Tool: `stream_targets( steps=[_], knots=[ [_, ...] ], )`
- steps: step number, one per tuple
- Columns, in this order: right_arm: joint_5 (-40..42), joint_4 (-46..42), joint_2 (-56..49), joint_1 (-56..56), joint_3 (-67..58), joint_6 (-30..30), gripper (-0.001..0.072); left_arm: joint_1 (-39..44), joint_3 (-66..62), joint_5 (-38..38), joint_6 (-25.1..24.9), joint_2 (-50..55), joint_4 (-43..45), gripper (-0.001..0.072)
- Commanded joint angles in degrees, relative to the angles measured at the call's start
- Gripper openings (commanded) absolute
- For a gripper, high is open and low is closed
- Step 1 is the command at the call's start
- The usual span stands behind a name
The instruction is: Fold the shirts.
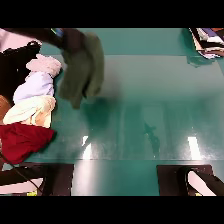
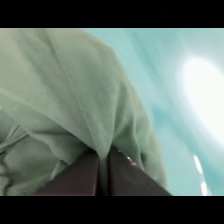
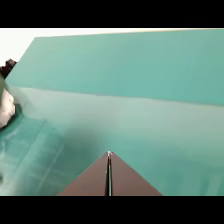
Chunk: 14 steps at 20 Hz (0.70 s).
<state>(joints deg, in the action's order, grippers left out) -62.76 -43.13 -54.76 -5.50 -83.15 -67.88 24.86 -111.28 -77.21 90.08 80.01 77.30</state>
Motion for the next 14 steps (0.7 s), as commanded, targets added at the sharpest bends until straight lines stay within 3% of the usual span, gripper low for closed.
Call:
stream_targets(
  steps=[1,2,3,4,8,11,14],
  knots=[
    [-0.6,0.0,1.8,0.0,0.0,0.0,0.0014,10.2,11.0,2.5,-0.5,-1.7,0.0,0.0238],
    [-1.4,0.0,1.8,0.0,0.0,0.0,0.0014,12.6,15.6,7.2,-0.5,-1.7,0.1,0.0648],
    [-2.4,0.0,1.7,0.0,0.0,0.0,0.0014,13.8,19.1,11.3,-0.6,-1.7,0.5,0.0707],
    [-3.3,0.0,1.7,0.0,0.0,0.0,0.0014,13.9,21.5,13.8,-0.5,-1.7,1.7,0.066],
    [-5.4,-0.1,1.7,0.0,0.0,0.0,0.0014,6.9,22.3,13.6,0.4,-1.3,7.4,0.0661],
    [-6.1,-0.1,1.7,0.0,0.1,0.0,0.0014,-0.4,23.7,12.1,-0.4,2.0,-2.6,0.0661],
    [-7.0,-0.6,1.7,0.0,0.2,0.0,0.0014,-2.5,25.9,12.8,-5.1,8.2,-11.5,0.0661]
  ],
)
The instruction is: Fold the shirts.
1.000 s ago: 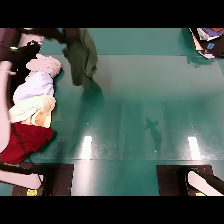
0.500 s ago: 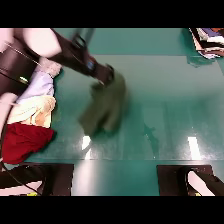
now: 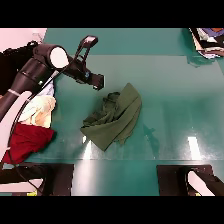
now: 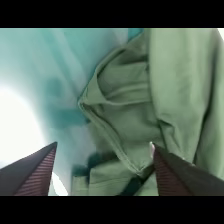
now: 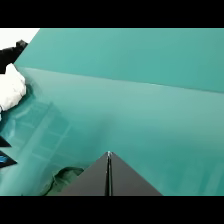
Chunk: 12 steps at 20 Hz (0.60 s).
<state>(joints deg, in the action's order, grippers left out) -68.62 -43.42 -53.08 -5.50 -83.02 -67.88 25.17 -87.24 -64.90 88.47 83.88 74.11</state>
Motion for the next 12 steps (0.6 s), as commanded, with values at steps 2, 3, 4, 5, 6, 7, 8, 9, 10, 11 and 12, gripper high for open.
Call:
stream_targets(
  steps=[2,3,4,5,6,7,8,9,10,11,12],
  knots=[
    [-1.5,-0.2,-0.1,0.0,0.1,0.0,0.0014,-2.6,1.8,2.5,-5.2,9.6,-11.1,0.0661],
    [-1.8,-0.2,-0.3,0.0,0.2,0.0,0.0014,-2.7,1.8,3.8,-6.1,11.9,-13.3,0.0661],
    [-2.1,-0.2,-0.5,0.0,0.7,0.0,0.0014,-2.7,1.8,4.8,-6.6,13.9,-14.6,0.0661],
    [-2.3,-0.2,-0.8,0.0,1.5,0.0,0.0014,-2.6,1.8,5.6,-6.6,15.5,-14.8,0.066],
    [-2.4,-0.2,-0.8,0.0,2.6,-0.1,0.0014,-2.6,1.8,6.3,-6.6,16.7,-14.8,0.0661],
    [-2.1,-0.2,-0.8,0.0,4.3,-0.1,0.0014,-2.6,1.8,7.0,-6.6,17.6,-14.9,0.0661],
    [-1.8,-0.2,-0.8,0.0,5.9,-0.1,0.0014,-2.6,1.8,7.5,-6.7,18.2,-15.4,0.066],
    [-1.8,-0.2,-0.8,0.0,7.5,-0.1,0.0013,-2.6,1.8,8.1,-7.7,18.6,-16.4,0.066],
    [-1.8,-0.2,-0.8,0.0,9.2,-0.1,0.0014,-2.6,1.8,8.5,-8.1,18.9,-16.8,0.066],
    [-1.7,-0.2,-0.8,0.0,10.8,-0.1,0.0014,-2.7,1.8,9.0,-8.1,19.0,-16.7,0.0659],
    [-1.5,-0.2,-0.8,0.0,12.2,-0.1,0.0014,-2.7,1.8,9.9,-7.9,19.0,-16.7,0.0644]
  ],
)
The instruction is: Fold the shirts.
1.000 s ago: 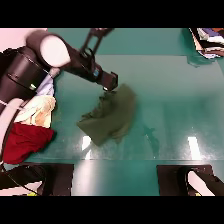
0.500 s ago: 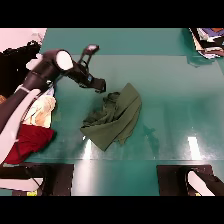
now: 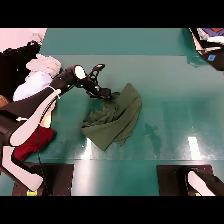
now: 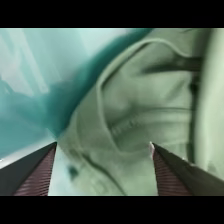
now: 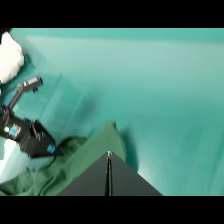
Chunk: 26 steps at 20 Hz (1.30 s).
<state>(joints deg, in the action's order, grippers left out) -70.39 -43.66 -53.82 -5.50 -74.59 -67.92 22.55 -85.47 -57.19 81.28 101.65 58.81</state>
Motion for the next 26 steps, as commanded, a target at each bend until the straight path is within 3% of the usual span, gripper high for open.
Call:
stream_targets(
  steps=[1,2,3,7,11,12,13,14,18,19,26],
  knots=[
    [0.4,0.1,0.0,0.0,5.2,0.0,0.0013,0.0,0.0,3.3,-0.7,1.2,-1.4,0.0366],
    [0.5,0.0,0.0,0.0,6.4,0.0,0.0013,-0.1,0.0,4.0,-0.7,1.1,-1.4,0.0104],
    [0.3,0.0,0.0,0.0,7.6,0.0,0.0014,-0.3,-0.6,3.7,-0.7,1.0,-0.8,0.0044],
    [-0.3,-3.0,0.0,0.7,14.8,0.0,0.0014,-5.5,-12.1,-6.7,-0.7,0.0,2.4,0.0043],
    [5.8,-3.0,-1.8,9.7,26.0,-0.2,0.0014,-10.5,-20.7,-8.7,-0.7,-4.9,2.9,0.0044],
    [8.2,-2.9,-3.3,13.4,27.8,-0.3,0.008,-11.0,-21.7,-8.8,-0.8,-5.7,3.0,0.0043],
    [10.4,-2.7,-5.6,17.2,29.2,-0.4,0.0361,-10.9,-22.4,-9.0,-0.8,-6.4,3.6,0.0043],
    [13.1,-2.1,-8.9,21.2,29.8,-0.7,0.058,-10.9,-22.5,-9.2,-0.8,-6.8,4.4,0.0044],
    [19.5,6.7,-24.3,30.9,24.4,-0.6,0.0569,-10.9,-22.4,-11.4,-0.8,-6.8,5.8,0.0044],
    [20.0,8.2,-28.2,32.4,21.7,-0.5,0.0508,-10.9,-22.4,-11.8,-0.7,-6.8,6.7,0.0044],
    [19.9,9.6,-44.7,39.1,4.9,-0.6,0.0438,-10.9,-22.4,-12.7,-0.8,-6.8,9.0,0.0044]
  ],
)
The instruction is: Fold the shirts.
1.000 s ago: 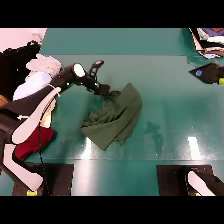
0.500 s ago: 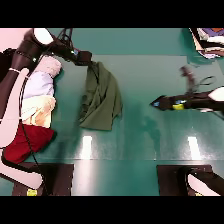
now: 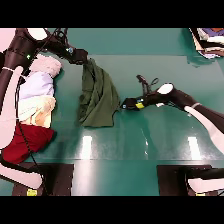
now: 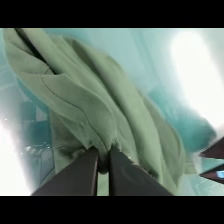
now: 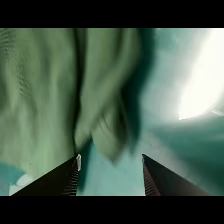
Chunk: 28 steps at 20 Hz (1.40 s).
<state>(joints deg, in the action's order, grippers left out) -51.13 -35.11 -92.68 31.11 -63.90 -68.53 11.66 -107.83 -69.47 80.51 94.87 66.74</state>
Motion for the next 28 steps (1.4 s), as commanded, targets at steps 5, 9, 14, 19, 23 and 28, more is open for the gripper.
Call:
stream_targets(
  steps=[5,9,14,19,23,28],
  knots=[
    [0.6,0.5,-11.7,2.2,-14.8,0.0,0.0054,0.0,-0.1,-1.3,0.0,0.0,2.0,0.0044],
    [-2.4,-5.4,-8.9,-2.1,-19.4,-0.1,0.0011,0.0,-0.1,-1.8,1.4,-3.2,12.0,0.0043],
    [-13.2,-18.2,4.4,-12.2,-27.8,-0.9,0.0011,0.0,-0.1,-0.1,1.6,-16.4,18.8,0.0043],
    [-21.5,-20.6,16.5,-19.8,-39.2,-0.9,0.0011,0.0,-0.1,3.9,1.6,-29.8,17.4,0.0043],
    [-22.4,-20.6,24.1,-22.6,-44.7,-0.9,0.0012,0.0,-0.1,4.4,1.6,-37.3,17.2,0.0044],
    [-22.9,-20.6,30.6,-25.1,-45.5,-0.9,0.0011,0.0,-0.4,4.6,1.6,-40.7,16.2,0.0044]
  ],
)
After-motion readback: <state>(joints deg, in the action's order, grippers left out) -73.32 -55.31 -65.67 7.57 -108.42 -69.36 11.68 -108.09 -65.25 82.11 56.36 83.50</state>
